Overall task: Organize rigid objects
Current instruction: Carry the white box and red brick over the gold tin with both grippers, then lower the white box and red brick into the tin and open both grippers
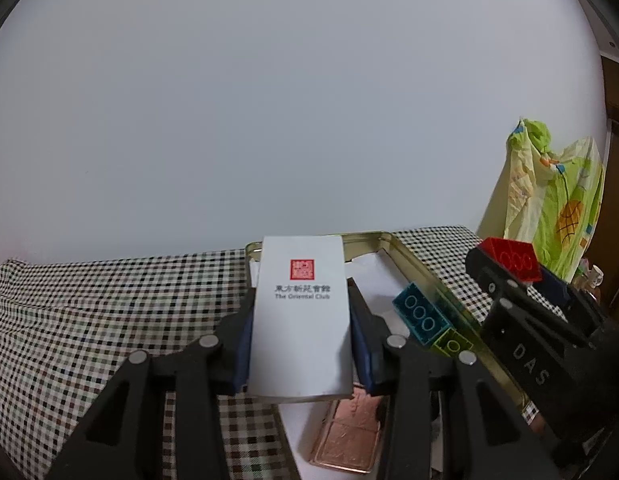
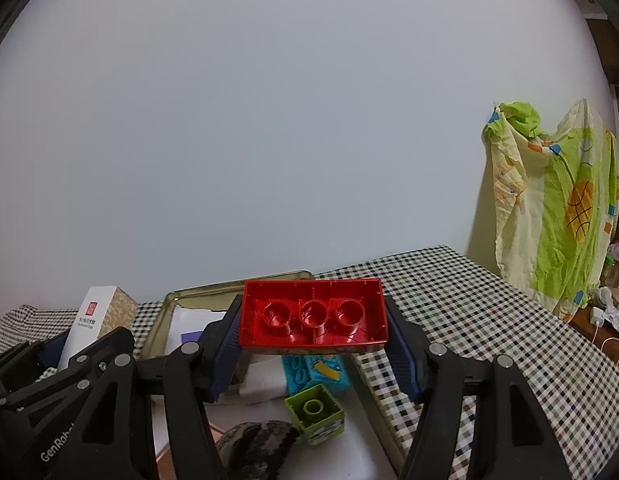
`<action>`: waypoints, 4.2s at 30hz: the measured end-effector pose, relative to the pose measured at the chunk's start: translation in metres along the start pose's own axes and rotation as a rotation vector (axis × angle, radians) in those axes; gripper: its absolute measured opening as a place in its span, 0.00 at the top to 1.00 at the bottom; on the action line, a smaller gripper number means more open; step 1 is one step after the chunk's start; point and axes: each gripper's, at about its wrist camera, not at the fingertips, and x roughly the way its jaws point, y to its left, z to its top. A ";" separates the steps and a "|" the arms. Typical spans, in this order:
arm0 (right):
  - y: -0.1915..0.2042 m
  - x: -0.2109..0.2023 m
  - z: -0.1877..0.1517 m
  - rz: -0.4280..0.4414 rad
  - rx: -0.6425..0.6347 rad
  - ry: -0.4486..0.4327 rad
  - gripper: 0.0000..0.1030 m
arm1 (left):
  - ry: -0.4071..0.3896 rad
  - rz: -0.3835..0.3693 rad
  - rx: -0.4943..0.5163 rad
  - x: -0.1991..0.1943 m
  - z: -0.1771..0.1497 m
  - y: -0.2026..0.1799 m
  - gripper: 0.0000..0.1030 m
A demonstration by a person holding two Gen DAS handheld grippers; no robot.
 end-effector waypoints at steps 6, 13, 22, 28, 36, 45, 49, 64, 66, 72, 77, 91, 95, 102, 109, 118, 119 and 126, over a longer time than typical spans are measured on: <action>-0.008 0.014 -0.001 -0.021 0.002 0.034 0.36 | 0.040 0.023 0.004 0.011 0.001 0.004 0.61; -0.009 0.019 -0.003 -0.019 0.014 0.062 0.36 | 0.068 0.027 0.006 0.018 0.002 0.003 0.61; -0.010 0.023 -0.002 -0.012 0.025 0.083 0.36 | 0.100 0.019 0.004 0.025 -0.001 0.005 0.61; -0.010 0.025 -0.002 -0.018 0.028 0.086 0.36 | 0.108 0.021 0.005 0.026 -0.003 0.007 0.61; -0.011 0.024 0.001 -0.009 0.035 0.080 0.36 | 0.123 0.020 0.010 0.030 -0.004 0.007 0.61; -0.010 0.029 0.001 0.001 0.039 0.102 0.36 | 0.145 0.012 0.028 0.037 -0.003 0.003 0.61; -0.011 0.032 0.002 -0.002 0.042 0.108 0.36 | 0.161 0.014 0.029 0.038 -0.001 0.005 0.61; -0.013 0.029 0.007 -0.012 0.066 0.096 0.36 | 0.225 -0.001 0.004 0.051 0.006 0.025 0.61; -0.012 0.030 0.011 -0.008 0.061 0.099 0.36 | 0.224 -0.006 -0.006 0.052 0.010 0.029 0.61; -0.009 0.048 0.023 0.024 0.068 0.155 0.36 | 0.239 -0.029 0.017 0.060 0.014 0.023 0.61; -0.005 0.077 0.032 0.040 0.115 0.242 0.36 | 0.254 -0.027 0.042 0.068 0.016 0.017 0.61; 0.004 0.114 0.036 0.036 0.091 0.362 0.36 | 0.334 -0.012 0.023 0.100 0.027 0.023 0.61; 0.001 0.124 0.035 0.037 0.082 0.402 0.36 | 0.368 0.019 0.032 0.108 0.027 0.025 0.61; 0.004 0.121 0.029 0.046 0.082 0.448 0.36 | 0.383 0.078 0.109 0.108 0.020 0.016 0.61; 0.007 0.126 0.021 0.071 0.057 0.494 0.36 | 0.388 0.055 0.157 0.105 0.018 0.003 0.61; 0.012 0.127 0.016 0.086 0.040 0.518 0.35 | 0.416 0.073 0.181 0.116 0.012 0.006 0.60; 0.013 0.127 0.016 0.089 0.042 0.521 0.35 | 0.416 0.079 0.185 0.115 0.012 0.004 0.58; 0.018 0.131 0.012 0.094 0.018 0.547 0.35 | 0.412 0.092 0.175 0.114 0.012 0.006 0.50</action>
